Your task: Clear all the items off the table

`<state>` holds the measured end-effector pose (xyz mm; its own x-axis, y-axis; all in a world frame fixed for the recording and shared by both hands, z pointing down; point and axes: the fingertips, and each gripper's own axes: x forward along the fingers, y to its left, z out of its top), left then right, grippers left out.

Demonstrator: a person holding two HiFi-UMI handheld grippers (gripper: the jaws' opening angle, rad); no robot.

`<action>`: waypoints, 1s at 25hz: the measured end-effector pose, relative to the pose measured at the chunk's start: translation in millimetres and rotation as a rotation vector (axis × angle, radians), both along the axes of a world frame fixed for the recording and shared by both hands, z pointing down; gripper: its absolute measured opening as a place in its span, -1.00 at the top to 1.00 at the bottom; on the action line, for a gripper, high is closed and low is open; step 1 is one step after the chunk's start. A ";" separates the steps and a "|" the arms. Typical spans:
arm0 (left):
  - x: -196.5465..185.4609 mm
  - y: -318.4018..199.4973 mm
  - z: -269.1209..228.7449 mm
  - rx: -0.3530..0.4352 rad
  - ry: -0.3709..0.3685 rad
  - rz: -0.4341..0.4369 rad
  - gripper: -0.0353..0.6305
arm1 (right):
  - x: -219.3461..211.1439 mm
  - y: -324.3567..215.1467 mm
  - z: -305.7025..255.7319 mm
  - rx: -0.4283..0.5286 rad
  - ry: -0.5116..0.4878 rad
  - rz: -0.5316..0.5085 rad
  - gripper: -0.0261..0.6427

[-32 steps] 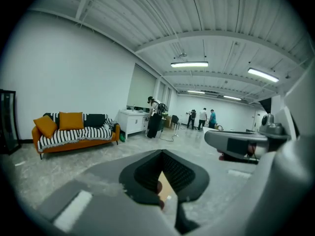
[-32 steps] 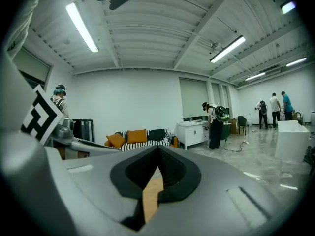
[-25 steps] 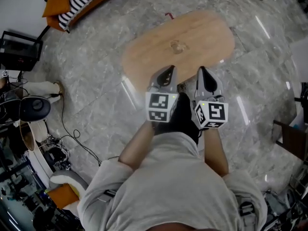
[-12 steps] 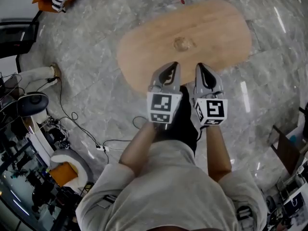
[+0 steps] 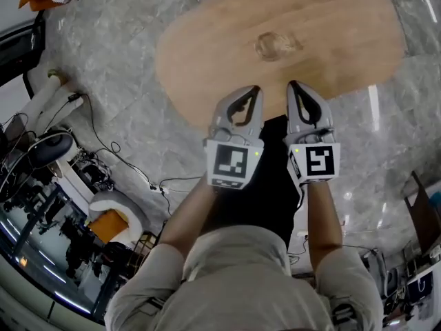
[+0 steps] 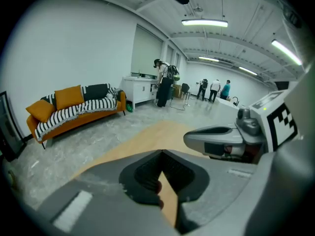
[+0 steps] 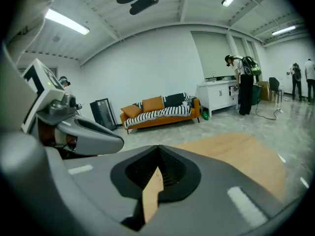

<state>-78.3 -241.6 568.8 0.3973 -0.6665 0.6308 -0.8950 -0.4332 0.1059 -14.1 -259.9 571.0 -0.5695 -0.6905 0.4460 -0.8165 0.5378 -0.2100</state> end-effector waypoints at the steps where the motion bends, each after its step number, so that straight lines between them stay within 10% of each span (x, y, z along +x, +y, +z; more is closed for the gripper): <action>1: -2.2 -1.6 9.4 -0.009 -0.002 -0.004 0.83 | -4.2 -1.7 8.7 -0.014 -0.002 -0.022 0.90; 17: -8.7 -21.1 118.7 -0.071 -0.126 0.112 0.83 | -25.9 -12.0 107.2 -0.161 0.067 -0.273 0.90; 25: 7.0 -24.9 161.2 0.002 -0.530 0.586 0.83 | -5.6 -15.2 123.0 -0.203 0.075 -0.237 0.90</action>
